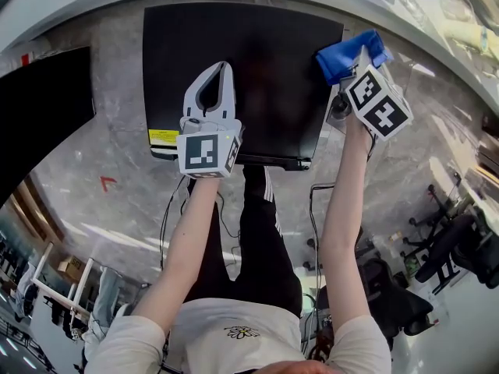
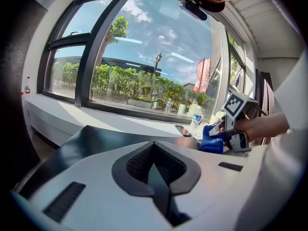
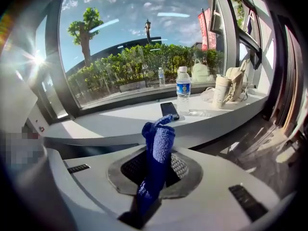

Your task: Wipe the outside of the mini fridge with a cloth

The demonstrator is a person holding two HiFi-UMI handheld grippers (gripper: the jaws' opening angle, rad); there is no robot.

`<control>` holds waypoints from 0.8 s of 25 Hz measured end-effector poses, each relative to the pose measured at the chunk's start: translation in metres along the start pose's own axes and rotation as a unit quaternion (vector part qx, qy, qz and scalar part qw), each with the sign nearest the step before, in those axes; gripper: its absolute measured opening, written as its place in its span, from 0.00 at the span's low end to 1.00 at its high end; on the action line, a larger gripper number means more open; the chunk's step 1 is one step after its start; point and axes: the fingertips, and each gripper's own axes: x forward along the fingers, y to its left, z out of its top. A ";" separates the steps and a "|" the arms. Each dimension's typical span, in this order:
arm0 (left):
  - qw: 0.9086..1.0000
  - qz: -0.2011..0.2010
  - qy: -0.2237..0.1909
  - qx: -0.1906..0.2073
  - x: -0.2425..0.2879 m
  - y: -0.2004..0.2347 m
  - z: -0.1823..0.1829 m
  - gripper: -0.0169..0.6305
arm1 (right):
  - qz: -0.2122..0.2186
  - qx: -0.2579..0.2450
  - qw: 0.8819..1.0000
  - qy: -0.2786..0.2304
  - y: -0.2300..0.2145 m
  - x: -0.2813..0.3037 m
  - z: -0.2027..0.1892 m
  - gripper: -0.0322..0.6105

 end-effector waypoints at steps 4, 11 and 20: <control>1.000 0.005 -0.010 -0.002 -0.011 0.010 0.011 0.03 | 0.044 -0.003 0.999 -0.022 0.039 -0.032 0.014 0.15; 0.999 0.017 -0.035 -0.008 -0.049 0.042 0.033 0.03 | 0.189 0.031 0.979 -0.067 0.156 -0.128 0.037 0.15; 0.997 0.061 -0.046 -0.019 -0.100 0.124 0.035 0.03 | 0.367 -0.018 0.929 -0.033 0.347 -0.188 0.013 0.15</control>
